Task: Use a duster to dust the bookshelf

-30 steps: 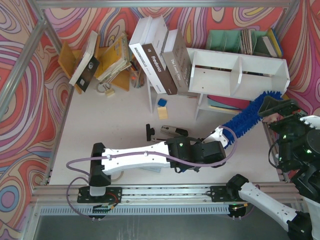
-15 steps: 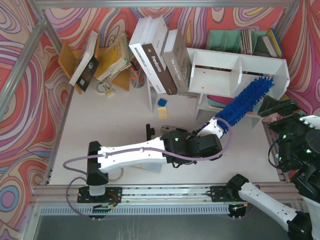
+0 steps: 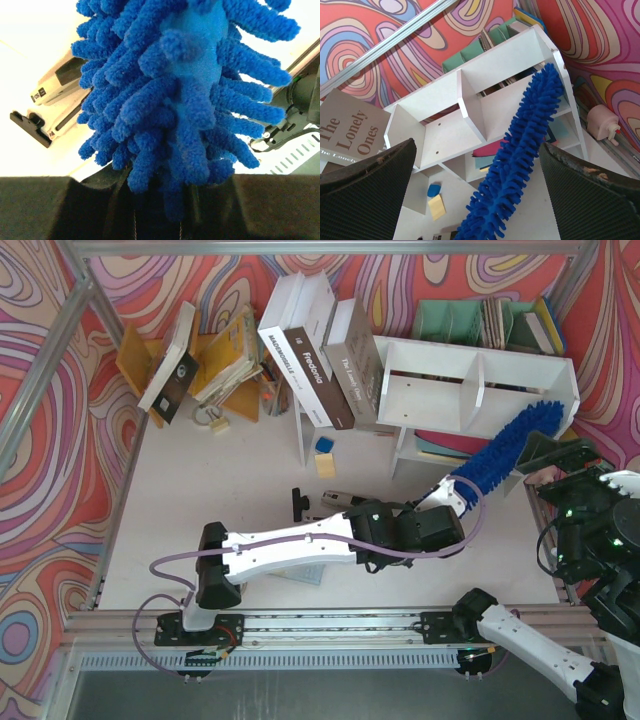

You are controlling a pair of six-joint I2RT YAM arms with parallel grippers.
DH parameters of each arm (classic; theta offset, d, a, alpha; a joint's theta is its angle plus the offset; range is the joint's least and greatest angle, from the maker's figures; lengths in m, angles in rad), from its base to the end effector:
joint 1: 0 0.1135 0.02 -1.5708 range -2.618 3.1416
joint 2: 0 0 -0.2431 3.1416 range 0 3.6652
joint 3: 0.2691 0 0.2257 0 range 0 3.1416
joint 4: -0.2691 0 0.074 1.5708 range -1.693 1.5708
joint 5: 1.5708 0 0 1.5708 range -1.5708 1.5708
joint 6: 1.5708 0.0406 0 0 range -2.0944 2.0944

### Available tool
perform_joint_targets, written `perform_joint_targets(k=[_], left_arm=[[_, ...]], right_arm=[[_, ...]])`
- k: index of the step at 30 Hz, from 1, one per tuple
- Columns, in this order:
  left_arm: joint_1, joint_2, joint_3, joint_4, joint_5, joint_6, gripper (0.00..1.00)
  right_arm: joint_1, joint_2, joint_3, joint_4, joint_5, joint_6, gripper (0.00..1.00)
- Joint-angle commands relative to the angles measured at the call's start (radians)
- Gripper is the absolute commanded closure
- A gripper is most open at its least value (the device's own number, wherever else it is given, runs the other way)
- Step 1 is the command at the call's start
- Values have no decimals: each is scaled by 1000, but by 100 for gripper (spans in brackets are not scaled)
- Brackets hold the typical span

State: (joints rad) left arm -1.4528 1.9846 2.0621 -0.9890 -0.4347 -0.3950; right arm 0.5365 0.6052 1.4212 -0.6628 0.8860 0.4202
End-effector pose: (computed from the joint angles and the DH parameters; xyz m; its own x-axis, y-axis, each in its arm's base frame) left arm 0.0638 -0.3931 0.3252 -0.4208 0.5848 -0.6935 0.7675 0.6370 0.0715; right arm 0.0367 -0.0148 0.4666 0.2563 0.4526 -0.8541 0.2520 0.8218 0.5111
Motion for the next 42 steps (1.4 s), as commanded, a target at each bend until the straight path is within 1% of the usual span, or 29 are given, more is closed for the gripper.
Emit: perform_joint_targets(k=[1,4,9,16,20,25,30,36,40,42], left_arm=[[5,-17,79,27,-67,30,100],[17,-19,116,31,-86,34,100],[41,-17,123,39,-67,26,100],[46,-6,109,11,-72,-48,100],[49,-3,82,13,-111,-97,100],[62,26,109,-9,-126,-138,100],[66,83,190,-24,-95,-119,100],[68,176,300,-57,-27,-81,100],[68,202,320,-54,42,-62,100],[66,198,309,-58,52,-65,100]], right_arm=[[0,14,15,19,10,0,1],[0,14,16,23,8,-2,1],[1,9,13,20,12,-2,1],[0,0,-3,19,22,-3,1],[0,-2,-17,25,18,2,1],[1,-2,-20,24,14,4,1],[0,-10,-21,16,15,10,1],[0,-14,-22,11,17,12,1],[1,-12,-24,11,20,13,1],[1,-12,-24,10,21,12,1]])
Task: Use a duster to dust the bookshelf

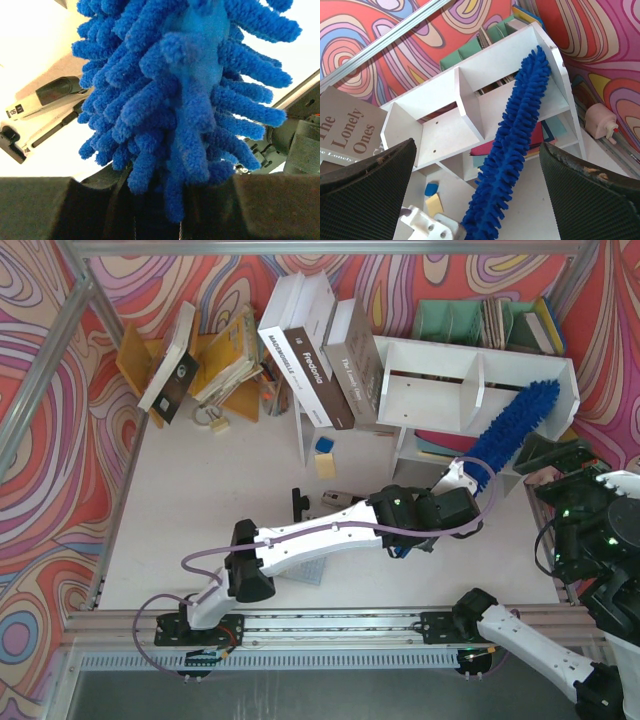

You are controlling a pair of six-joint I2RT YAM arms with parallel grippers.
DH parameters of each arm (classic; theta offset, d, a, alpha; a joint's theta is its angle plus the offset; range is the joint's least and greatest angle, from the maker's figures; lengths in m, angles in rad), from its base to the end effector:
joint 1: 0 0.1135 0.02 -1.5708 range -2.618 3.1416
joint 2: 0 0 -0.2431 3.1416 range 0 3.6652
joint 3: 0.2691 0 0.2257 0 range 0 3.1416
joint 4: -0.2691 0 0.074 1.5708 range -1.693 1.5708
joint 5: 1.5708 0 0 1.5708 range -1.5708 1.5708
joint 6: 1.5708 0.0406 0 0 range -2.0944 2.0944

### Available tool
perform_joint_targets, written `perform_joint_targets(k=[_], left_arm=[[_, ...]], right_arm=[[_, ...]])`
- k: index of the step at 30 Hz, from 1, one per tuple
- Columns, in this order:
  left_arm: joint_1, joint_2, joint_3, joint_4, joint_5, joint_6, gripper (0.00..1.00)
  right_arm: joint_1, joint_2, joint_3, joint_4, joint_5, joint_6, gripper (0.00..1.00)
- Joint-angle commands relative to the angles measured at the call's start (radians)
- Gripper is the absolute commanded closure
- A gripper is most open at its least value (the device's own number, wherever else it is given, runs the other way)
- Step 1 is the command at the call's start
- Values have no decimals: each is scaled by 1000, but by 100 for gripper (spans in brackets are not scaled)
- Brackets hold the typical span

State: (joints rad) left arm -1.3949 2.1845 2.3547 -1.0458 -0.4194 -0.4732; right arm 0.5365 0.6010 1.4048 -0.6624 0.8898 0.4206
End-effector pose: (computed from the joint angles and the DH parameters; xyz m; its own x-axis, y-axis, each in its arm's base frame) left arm 0.0925 -0.4258 0.3229 -0.5086 0.4831 -0.7127 0.6986 0.7154 -0.0136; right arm 0.0383 -0.0139 0.4633 0.2491 0.4472 -0.8590 0.2603 0.8234 0.5042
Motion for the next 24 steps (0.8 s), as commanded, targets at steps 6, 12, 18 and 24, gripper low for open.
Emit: perform_joint_targets(k=[6,12,18,24], left_arm=[[7,-124,-154,34,-44,-51,100],[-20,-272,-378,83,-138,-147,100],[-42,-383,-533,133,-184,-160,100],[-54,-462,-634,232,-171,-111,100]], right_arm=[[0,-11,-15,12,21,9,1],[0,-11,-15,17,21,5,1],[1,-11,-15,15,16,9,1],[1,-8,-18,11,10,16,1]])
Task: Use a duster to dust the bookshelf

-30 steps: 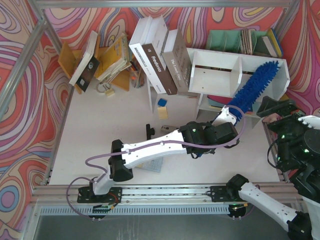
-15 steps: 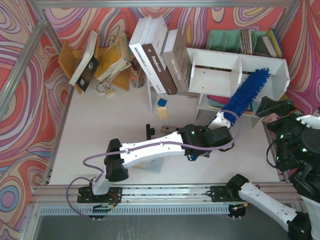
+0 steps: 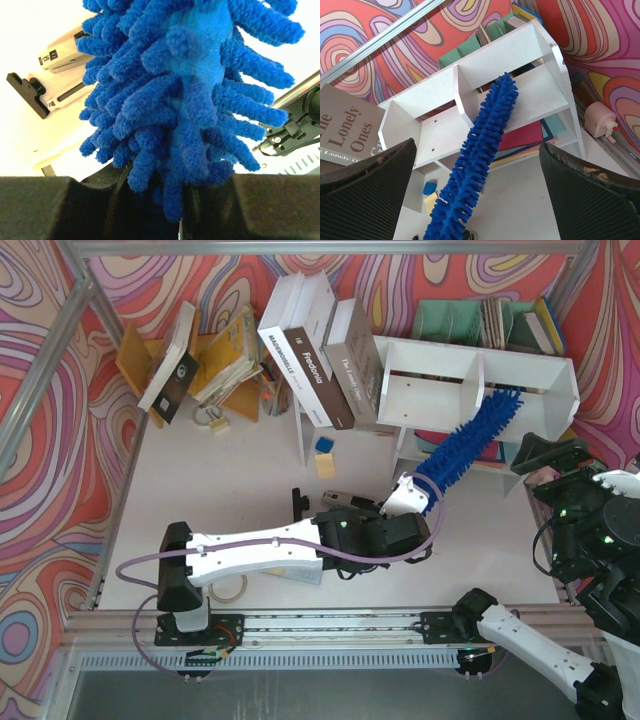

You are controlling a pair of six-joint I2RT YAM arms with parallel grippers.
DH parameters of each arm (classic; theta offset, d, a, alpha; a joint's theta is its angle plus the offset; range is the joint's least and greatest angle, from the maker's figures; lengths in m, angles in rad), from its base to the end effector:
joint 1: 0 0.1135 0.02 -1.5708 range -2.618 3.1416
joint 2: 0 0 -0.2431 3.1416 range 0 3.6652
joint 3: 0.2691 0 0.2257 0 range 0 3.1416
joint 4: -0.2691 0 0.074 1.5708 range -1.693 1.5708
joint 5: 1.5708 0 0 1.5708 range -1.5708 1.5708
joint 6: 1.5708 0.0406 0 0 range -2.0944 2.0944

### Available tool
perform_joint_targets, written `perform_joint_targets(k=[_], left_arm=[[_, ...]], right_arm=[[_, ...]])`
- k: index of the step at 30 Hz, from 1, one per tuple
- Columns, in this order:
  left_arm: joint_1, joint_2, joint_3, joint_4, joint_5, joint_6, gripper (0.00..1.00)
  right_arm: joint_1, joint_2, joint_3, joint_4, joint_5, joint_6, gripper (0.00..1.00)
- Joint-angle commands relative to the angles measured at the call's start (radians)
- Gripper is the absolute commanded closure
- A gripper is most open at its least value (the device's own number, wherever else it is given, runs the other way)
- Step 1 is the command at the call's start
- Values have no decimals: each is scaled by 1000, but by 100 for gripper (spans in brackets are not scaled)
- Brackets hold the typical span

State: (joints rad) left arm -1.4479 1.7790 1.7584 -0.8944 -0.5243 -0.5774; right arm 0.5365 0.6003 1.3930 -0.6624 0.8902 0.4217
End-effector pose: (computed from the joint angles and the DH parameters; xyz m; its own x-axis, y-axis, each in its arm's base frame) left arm 0.0638 -0.3504 0.3204 -0.5299 0.4358 -0.7275 0.6355 0.7721 -0.0004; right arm 0.0403 -0.0128 0.4608 0.2414 0.4432 -0.8633 0.2652 0.8257 0.4980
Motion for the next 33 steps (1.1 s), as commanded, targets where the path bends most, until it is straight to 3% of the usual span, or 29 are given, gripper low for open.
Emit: perform_joint_targets(k=[1,9,20,26,33], left_arm=[[-5,-64,-42,86,-73,2,100],[-7,-136,-105,131,-110,9,100],[-4,91,109,105,6,53,100],[5,203,255,91,-28,-2,100],[-16,185,168,181,-57,-95,100]], right_arm=[[1,-7,-4,10,9,17,1],[1,-3,-1,8,7,19,1],[0,12,15,23,-6,13,1],[1,5,1,15,-21,34,1],[0,0,17,15,-13,25,1]])
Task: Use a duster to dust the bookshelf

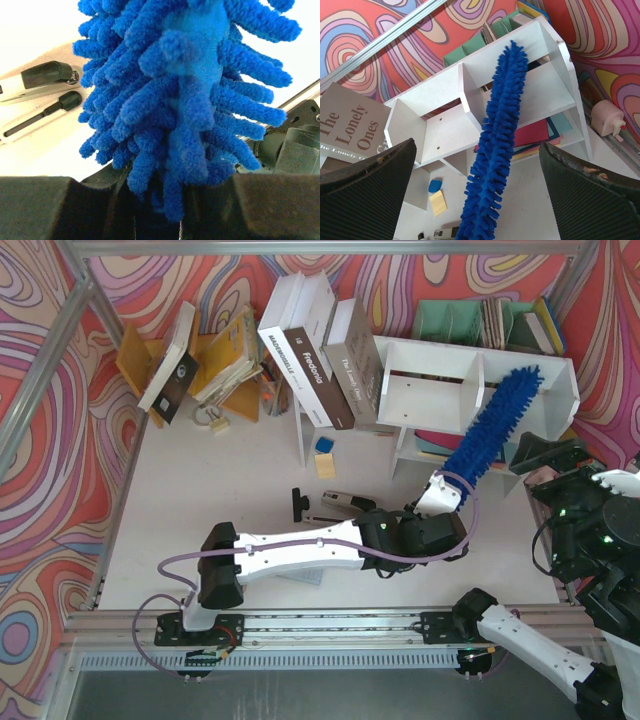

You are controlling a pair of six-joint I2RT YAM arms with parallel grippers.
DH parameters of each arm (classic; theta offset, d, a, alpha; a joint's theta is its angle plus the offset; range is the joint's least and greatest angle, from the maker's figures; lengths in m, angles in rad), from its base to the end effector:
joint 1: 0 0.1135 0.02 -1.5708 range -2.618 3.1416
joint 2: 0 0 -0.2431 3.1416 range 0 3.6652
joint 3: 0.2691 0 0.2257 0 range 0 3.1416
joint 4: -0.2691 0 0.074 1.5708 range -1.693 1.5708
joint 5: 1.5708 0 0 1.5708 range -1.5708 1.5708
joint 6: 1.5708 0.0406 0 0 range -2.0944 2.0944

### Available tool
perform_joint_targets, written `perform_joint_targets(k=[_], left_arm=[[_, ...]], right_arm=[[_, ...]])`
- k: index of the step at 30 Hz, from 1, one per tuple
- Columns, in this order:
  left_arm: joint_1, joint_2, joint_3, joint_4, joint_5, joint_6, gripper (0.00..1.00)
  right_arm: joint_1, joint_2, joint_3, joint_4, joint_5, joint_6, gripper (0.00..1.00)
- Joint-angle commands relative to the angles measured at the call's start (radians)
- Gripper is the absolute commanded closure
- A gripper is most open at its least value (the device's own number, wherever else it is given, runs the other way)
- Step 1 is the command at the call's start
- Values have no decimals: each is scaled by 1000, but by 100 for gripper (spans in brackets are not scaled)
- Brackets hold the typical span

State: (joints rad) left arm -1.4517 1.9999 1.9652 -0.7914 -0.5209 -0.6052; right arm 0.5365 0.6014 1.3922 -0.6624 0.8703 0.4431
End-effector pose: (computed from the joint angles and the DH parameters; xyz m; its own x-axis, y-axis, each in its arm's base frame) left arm 0.0693 -0.4094 0.3067 -0.5390 0.3513 -0.7656 0.6256 0.7755 -0.0847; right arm 0.0410 -0.0117 0.4608 0.2376 0.4628 -0.8540 0.2439 0.8226 0.5137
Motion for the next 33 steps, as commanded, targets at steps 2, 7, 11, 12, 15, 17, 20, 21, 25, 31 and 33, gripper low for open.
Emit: perform_joint_targets(k=[2,7,11,12,15,17,20,21,25,31,33], left_arm=[[-12,-69,-95,84,-74,-97,100],[-12,-143,-191,101,-107,-148,100],[-12,-145,-199,121,-91,-133,100],[-12,-136,-188,124,-79,-122,100],[-10,-88,-116,105,-28,-69,100],[-8,-54,-56,74,15,-38,100],[-13,-17,15,11,41,10,100],[-15,-15,22,-1,48,25,100],[-18,-60,-24,-6,72,81,100],[-50,-209,-230,86,120,191,100],[-61,-253,-281,86,122,215,100]], right_arm=[[0,-7,13,14,9,3,1],[1,-14,-7,20,5,11,1],[1,-7,-5,20,1,12,1],[0,-7,-5,21,1,12,1],[1,-8,0,14,0,15,1],[0,-11,4,11,1,15,1],[0,-11,12,0,4,16,1],[0,-11,15,-2,5,16,1],[0,-17,18,1,11,9,1],[0,-4,24,35,14,-22,1],[0,11,33,39,13,-29,1]])
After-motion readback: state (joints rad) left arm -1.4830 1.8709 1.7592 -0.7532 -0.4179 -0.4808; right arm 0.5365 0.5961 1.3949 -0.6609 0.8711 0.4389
